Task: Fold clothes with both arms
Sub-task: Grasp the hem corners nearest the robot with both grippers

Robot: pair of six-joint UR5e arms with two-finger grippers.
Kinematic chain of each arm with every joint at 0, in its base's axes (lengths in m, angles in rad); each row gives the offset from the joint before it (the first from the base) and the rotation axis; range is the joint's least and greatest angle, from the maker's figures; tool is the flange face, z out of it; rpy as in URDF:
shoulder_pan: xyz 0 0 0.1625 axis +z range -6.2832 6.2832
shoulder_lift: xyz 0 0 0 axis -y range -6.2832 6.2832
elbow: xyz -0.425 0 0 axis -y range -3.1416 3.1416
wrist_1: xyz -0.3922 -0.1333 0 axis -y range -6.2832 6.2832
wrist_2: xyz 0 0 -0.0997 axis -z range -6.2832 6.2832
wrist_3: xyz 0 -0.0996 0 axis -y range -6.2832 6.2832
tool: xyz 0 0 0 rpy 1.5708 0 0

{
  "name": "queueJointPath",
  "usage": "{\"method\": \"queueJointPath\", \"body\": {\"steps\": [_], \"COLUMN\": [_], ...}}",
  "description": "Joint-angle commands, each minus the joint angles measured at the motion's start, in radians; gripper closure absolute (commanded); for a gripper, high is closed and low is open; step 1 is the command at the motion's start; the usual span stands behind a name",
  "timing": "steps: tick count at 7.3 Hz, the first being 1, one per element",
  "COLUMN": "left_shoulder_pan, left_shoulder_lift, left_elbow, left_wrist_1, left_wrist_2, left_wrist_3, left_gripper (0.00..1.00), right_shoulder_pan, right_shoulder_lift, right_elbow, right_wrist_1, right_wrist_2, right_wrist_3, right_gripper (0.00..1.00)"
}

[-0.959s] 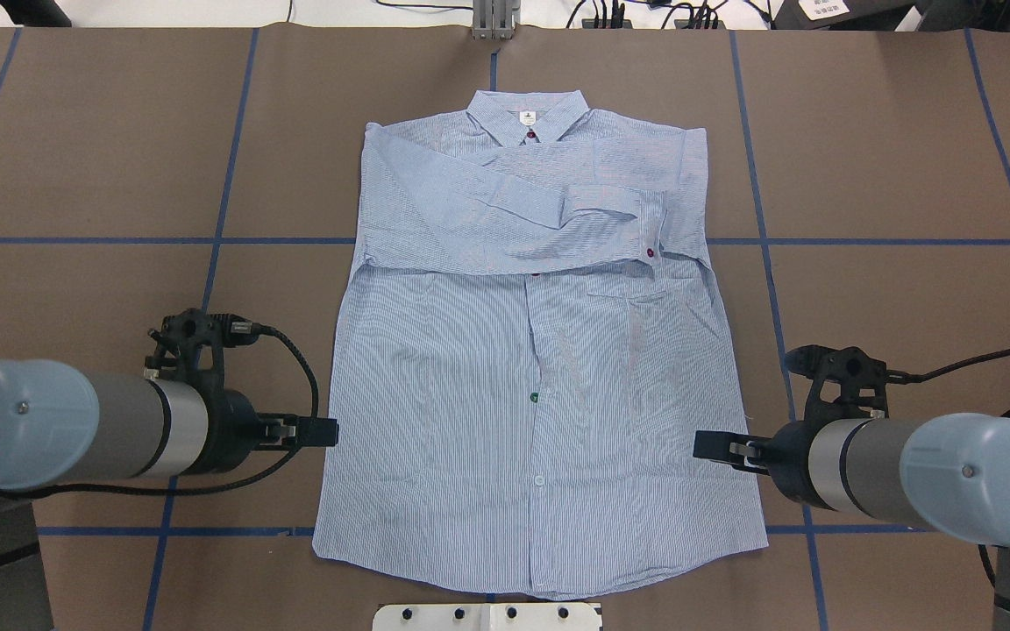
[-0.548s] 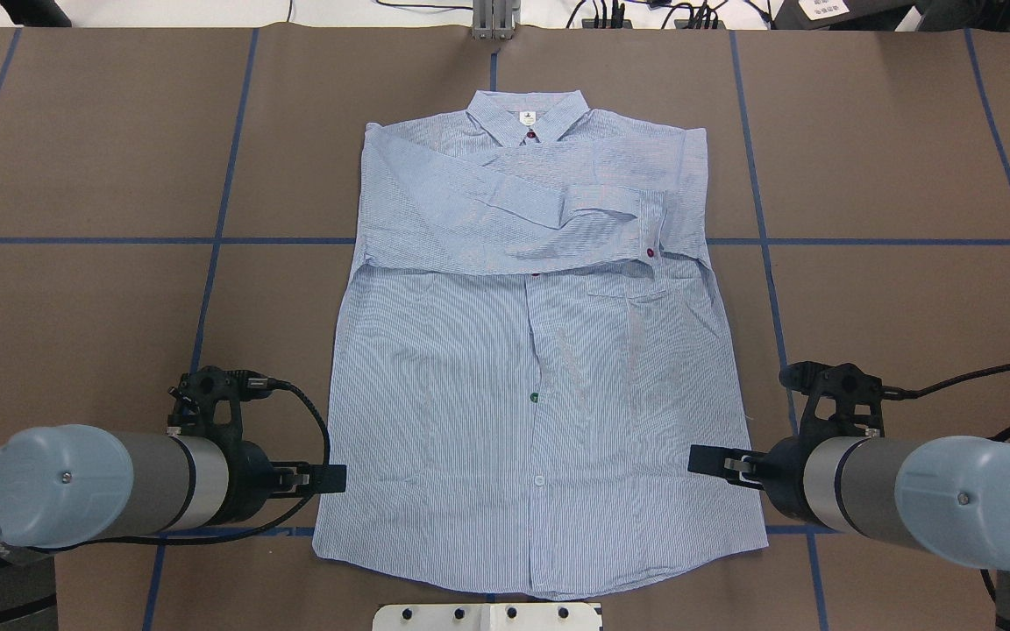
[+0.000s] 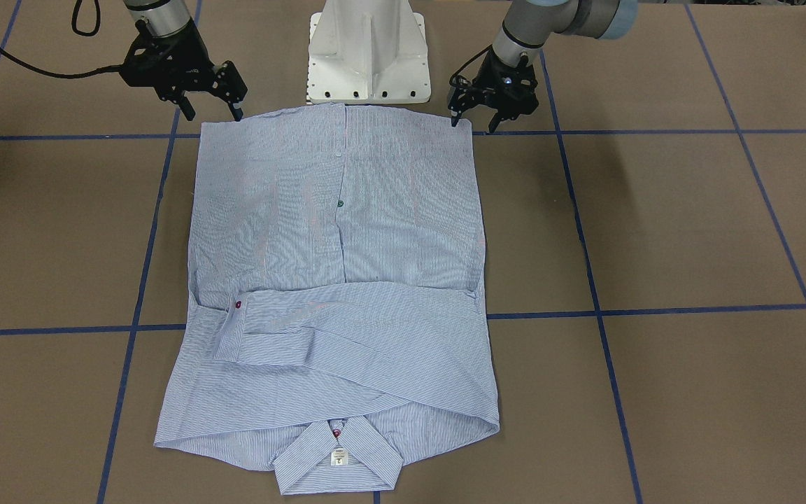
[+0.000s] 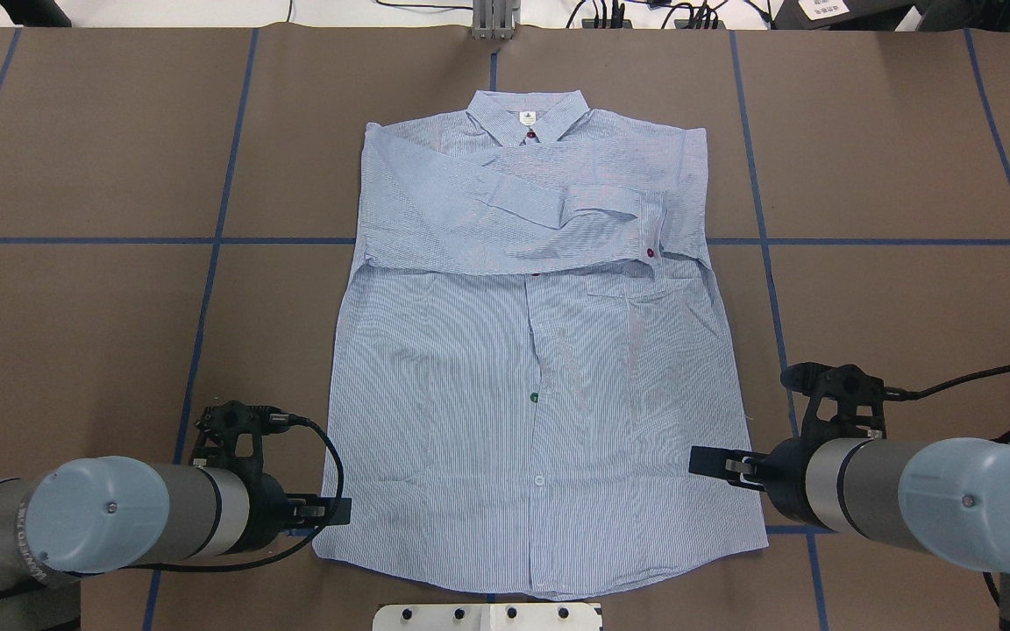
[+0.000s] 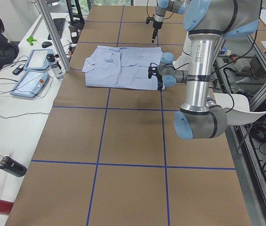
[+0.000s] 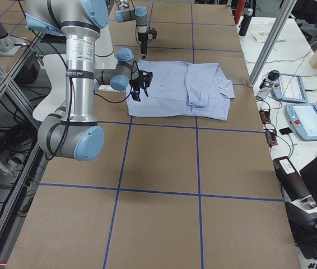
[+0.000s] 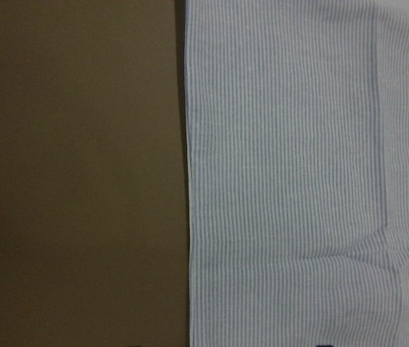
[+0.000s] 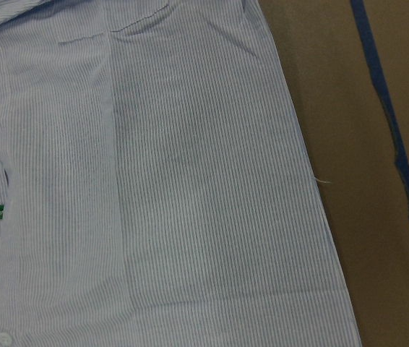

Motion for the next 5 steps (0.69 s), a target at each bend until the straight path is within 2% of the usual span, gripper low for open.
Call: {"method": "queueJointPath", "body": {"steps": [1, 3, 5], "left_shoulder_pan": [0.020, 0.021, 0.021], "left_shoulder_lift": [-0.019, -0.048, -0.046], "left_elbow": [0.023, 0.052, 0.055], "left_wrist_1": [0.001, 0.001, 0.005], "left_wrist_2": [-0.006, -0.009, -0.009], "left_wrist_3": [0.000, 0.000, 0.000], "left_gripper": [0.27, 0.34, 0.37], "right_shoulder_pan": [0.000, 0.000, -0.003], "right_shoulder_lift": [-0.002, -0.008, -0.011], "right_elbow": [0.001, 0.001, 0.001], "right_wrist_1": [0.000, 0.000, 0.000], "right_wrist_2": [0.000, 0.000, 0.000], "right_wrist_3": [0.001, 0.001, 0.001], "right_gripper": [0.00, 0.00, 0.00]}}
